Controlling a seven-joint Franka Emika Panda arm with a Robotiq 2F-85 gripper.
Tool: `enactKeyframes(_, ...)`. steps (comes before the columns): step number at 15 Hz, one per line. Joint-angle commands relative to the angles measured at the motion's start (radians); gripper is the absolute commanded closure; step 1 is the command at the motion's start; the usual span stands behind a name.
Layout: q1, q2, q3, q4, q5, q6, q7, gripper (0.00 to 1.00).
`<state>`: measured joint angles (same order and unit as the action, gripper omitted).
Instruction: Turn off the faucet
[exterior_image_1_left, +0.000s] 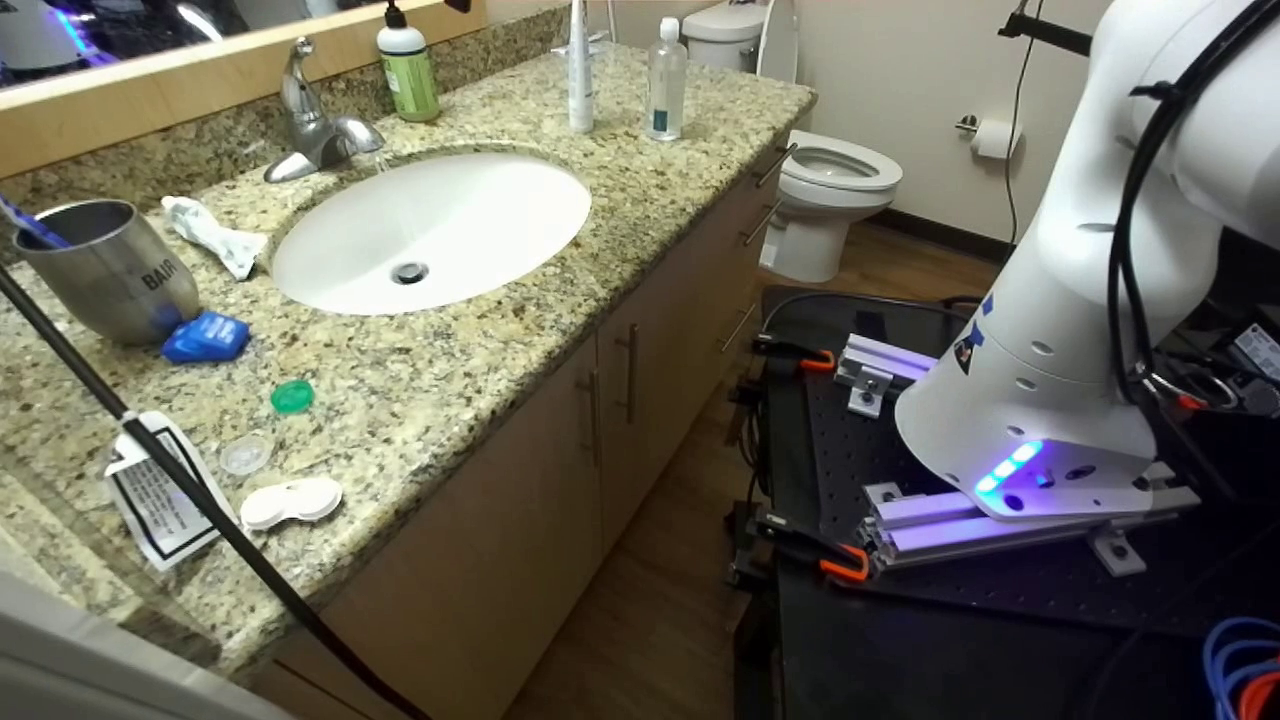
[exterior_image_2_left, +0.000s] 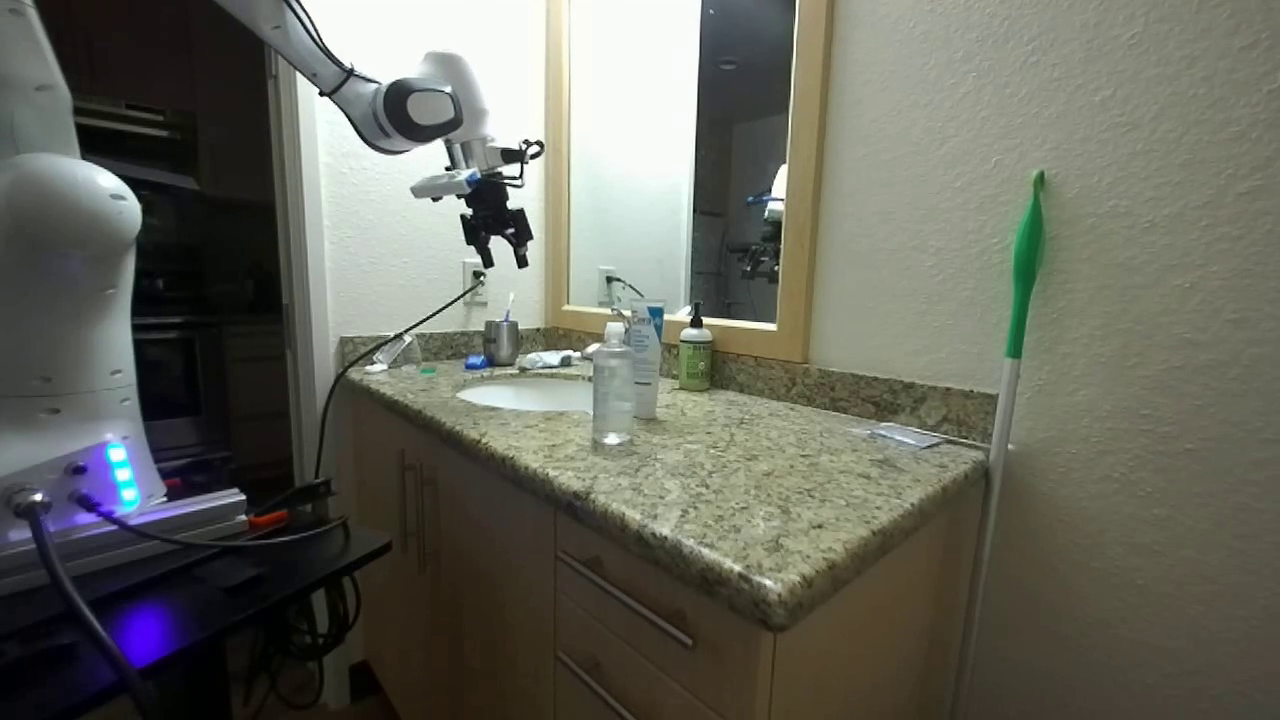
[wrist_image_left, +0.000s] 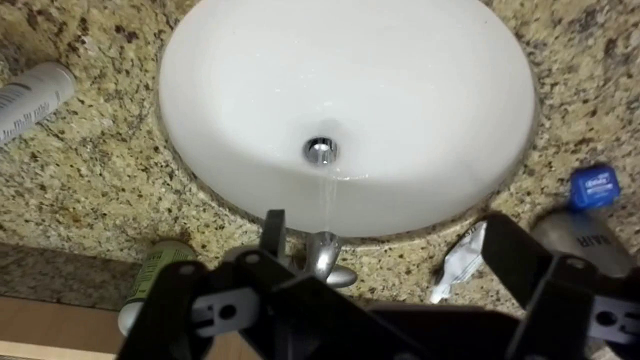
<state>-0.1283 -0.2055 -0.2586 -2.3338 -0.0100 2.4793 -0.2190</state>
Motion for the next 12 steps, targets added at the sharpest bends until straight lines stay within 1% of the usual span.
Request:
enactKeyframes(1,-0.016,0.013,0.015,0.017,0.013,-0.001,0.005,0.00)
enactKeyframes(2,-0.016,0.016,0.014,0.025,0.017,0.000,0.009,0.00)
enactKeyframes(3,-0.041,0.037,0.032,-0.001,-0.093,0.060,0.044,0.00)
enactKeyframes(4,-0.058,0.111,0.048,-0.004,-0.167,0.204,0.130,0.00)
enactKeyframes(5,-0.056,0.172,0.050,0.054,-0.180,0.252,0.179,0.00)
enactKeyframes(7,-0.074,0.278,0.059,0.098,-0.288,0.424,0.309,0.00)
enactKeyframes(8,-0.061,0.351,0.033,0.130,-0.362,0.513,0.414,0.00)
enactKeyframes(9,-0.063,0.409,0.008,0.154,-0.430,0.600,0.499,0.00)
enactKeyframes(10,-0.041,0.476,-0.036,0.213,-0.496,0.660,0.590,0.00)
enactKeyframes(11,-0.001,0.545,-0.097,0.284,-0.541,0.695,0.679,0.00)
enactKeyframes(12,0.046,0.612,-0.166,0.348,-0.544,0.731,0.736,0.00)
